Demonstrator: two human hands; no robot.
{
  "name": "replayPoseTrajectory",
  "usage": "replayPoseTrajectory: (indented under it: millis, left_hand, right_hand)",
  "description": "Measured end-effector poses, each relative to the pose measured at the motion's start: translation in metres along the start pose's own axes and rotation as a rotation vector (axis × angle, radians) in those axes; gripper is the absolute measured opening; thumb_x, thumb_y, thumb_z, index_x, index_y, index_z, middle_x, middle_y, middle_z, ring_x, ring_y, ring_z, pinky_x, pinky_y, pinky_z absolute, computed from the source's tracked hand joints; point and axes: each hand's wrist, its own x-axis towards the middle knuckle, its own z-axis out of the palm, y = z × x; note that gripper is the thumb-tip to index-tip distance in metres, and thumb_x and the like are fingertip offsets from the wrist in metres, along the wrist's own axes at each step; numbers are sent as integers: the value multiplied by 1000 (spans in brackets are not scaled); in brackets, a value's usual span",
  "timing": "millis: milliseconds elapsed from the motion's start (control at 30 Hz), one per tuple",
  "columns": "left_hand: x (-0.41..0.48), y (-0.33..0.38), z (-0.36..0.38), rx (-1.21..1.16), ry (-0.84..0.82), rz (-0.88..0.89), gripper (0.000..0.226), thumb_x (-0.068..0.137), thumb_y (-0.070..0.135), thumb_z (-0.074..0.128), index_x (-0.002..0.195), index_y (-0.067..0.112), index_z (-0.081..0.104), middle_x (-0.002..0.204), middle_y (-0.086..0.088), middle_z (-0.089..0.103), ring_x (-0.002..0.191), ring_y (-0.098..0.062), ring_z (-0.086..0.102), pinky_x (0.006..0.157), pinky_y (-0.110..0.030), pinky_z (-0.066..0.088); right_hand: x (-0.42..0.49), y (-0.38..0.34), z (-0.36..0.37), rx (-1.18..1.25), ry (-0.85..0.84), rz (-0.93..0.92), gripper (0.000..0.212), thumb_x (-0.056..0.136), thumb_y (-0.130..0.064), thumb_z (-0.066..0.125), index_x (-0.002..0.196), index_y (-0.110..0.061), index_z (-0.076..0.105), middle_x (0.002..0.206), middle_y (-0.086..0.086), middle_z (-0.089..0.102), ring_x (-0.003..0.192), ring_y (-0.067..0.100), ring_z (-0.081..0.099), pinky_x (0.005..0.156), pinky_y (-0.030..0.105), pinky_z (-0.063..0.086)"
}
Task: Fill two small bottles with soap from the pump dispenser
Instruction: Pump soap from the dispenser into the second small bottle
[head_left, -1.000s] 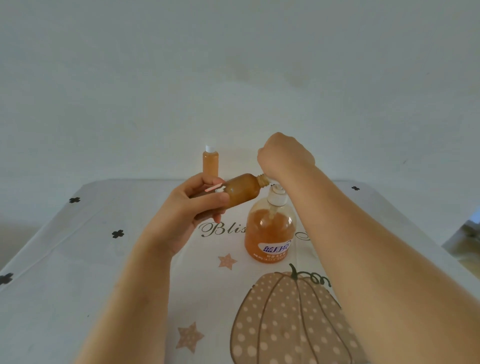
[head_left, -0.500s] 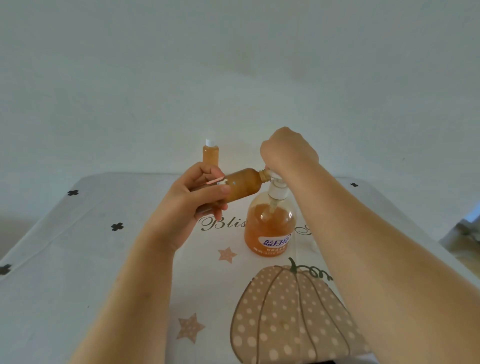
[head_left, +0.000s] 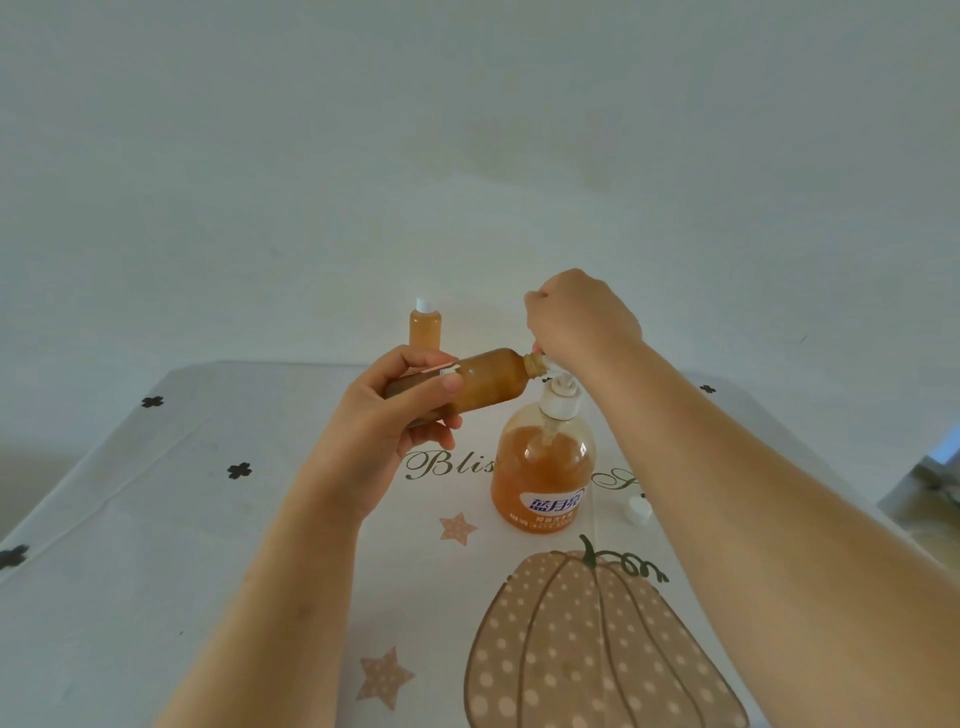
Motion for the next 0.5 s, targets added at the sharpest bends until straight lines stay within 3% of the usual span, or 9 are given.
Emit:
replayPoseTrajectory:
  millis: [67,200,500]
  left_hand:
    - [0,-1,0,8,-13,-10,15,76,15,73,90,14,69,82,-5,65,65,-22,62,53,-28,52]
    - [1,-2,-1,29,-27,-11,18,77,16,71,93,11,67,80,-5,63,64,-21,61,52,-27,52]
    - [7,-5,-7,33,-35,-39,16,77,17,71,88,12,61,77,-5,60,60,-21,58,50,-28,49]
  right_hand:
    - [-1,-1,-2,-43,-9,-5,30,98,-23,42,93,-11,69,86,4,72,70,23,62,58,27,38]
    - [-1,0,-1,-62,-43,22,31,97,-22,45,92,-11,74,81,4,72,59,20,57,56,27,37]
    - [4,9,13,-36,-71,64,34,98,-25,43,94,-13,75,83,2,72,64,18,57,55,28,36]
